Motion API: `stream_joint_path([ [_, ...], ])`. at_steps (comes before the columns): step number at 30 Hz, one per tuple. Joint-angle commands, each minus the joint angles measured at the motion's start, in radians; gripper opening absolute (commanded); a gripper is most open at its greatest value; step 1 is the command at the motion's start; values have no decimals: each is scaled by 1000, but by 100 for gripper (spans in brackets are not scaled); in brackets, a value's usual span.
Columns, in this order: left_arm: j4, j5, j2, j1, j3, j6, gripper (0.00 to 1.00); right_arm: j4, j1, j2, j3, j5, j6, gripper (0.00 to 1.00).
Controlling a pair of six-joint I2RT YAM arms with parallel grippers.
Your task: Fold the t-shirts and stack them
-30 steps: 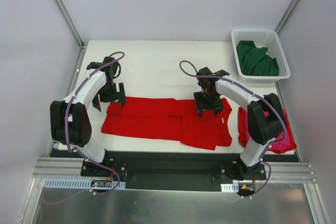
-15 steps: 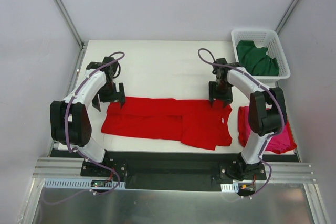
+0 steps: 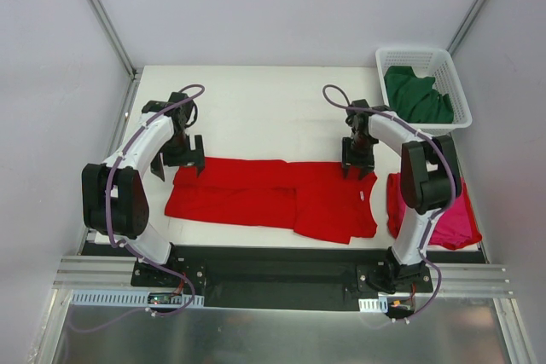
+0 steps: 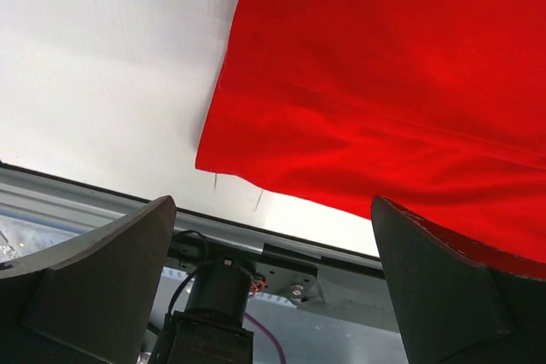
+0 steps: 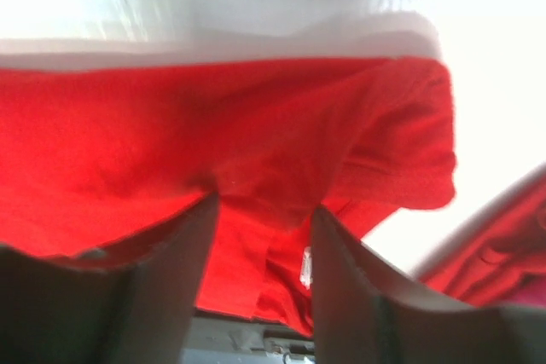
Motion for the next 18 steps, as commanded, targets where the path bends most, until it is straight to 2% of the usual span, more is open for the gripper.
stream_joint_path([
  [1, -19, 11, -6, -6, 22, 2, 99, 13, -1, 9, -4, -34, -1, 41],
  [6, -25, 11, -2, -8, 28, -1, 99, 6, -6, 7, 10, -26, -7, 27],
  [7, -24, 10, 1, -8, 30, -2, 99, 3, -8, 9, 16, -26, -7, 20],
  [10, -27, 13, 2, -9, 36, -5, 99, -13, -9, 7, 34, -20, -10, 11],
  [13, -31, 14, 5, -9, 44, -8, 99, -38, -11, 1, 60, -17, -16, 7],
  [18, -33, 16, 10, -15, 51, -14, 99, -86, -17, -2, 114, 51, -34, 5],
])
